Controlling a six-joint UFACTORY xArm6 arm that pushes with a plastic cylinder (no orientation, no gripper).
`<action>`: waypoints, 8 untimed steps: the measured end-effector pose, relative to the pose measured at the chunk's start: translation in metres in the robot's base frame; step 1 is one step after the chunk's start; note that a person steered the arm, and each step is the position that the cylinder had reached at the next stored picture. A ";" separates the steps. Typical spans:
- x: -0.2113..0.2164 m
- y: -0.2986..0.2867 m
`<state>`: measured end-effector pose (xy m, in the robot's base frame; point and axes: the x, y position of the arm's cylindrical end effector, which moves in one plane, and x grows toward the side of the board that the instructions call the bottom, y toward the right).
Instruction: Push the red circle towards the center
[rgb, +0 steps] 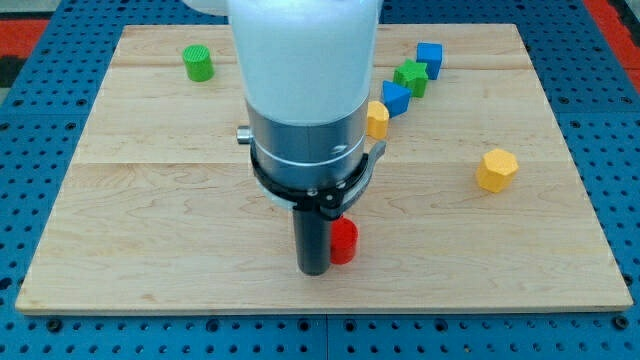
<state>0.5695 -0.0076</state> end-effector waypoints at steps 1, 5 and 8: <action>-0.013 0.017; -0.016 0.075; -0.065 0.041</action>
